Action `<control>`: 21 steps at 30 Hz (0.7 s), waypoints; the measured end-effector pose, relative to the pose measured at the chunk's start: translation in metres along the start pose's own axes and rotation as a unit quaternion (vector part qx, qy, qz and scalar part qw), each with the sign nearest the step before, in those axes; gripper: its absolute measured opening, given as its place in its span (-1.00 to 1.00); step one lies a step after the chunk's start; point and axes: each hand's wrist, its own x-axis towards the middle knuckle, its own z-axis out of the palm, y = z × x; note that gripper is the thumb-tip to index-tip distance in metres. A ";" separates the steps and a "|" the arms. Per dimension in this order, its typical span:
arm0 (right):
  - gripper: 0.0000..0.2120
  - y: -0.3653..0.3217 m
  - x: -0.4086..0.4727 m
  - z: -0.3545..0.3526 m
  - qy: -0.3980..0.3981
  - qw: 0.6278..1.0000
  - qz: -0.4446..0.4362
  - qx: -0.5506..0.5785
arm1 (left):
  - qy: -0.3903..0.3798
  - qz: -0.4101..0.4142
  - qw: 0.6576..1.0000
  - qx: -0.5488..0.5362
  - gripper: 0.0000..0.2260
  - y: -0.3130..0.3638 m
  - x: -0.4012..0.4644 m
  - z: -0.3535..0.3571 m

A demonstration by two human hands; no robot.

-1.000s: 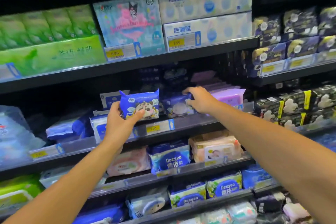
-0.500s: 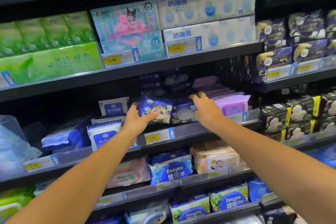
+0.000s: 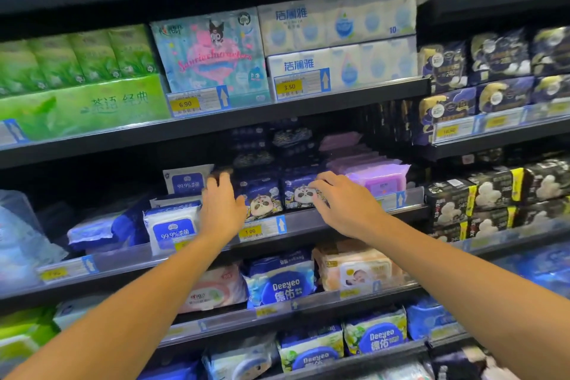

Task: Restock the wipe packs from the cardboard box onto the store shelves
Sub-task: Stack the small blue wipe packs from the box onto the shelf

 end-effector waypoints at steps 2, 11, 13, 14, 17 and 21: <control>-0.61 -0.001 -0.002 0.004 -0.032 0.999 -0.011 0.014 | 0.034 0.093 0.995 0.013 -0.69 -0.001 -0.016 -0.002; -0.52 0.001 0.011 0.014 -0.150 0.987 0.042 0.032 | -0.188 0.149 0.957 0.166 -0.50 0.010 -0.034 0.013; -0.49 0.003 0.014 0.013 -0.165 0.984 0.053 0.027 | -0.219 0.132 0.954 0.155 -0.47 0.011 -0.024 0.018; -0.48 0.003 0.015 0.012 -0.172 0.983 0.057 0.023 | -0.228 0.125 0.954 0.149 -0.47 0.012 -0.020 0.019; -0.42 0.000 0.019 0.008 -0.185 0.980 0.064 0.024 | -0.238 0.129 0.953 0.139 -0.51 0.010 -0.013 0.017; -0.47 -0.001 0.010 0.009 -0.150 0.987 0.046 0.039 | -0.267 0.157 0.942 0.127 -0.53 0.005 -0.019 0.013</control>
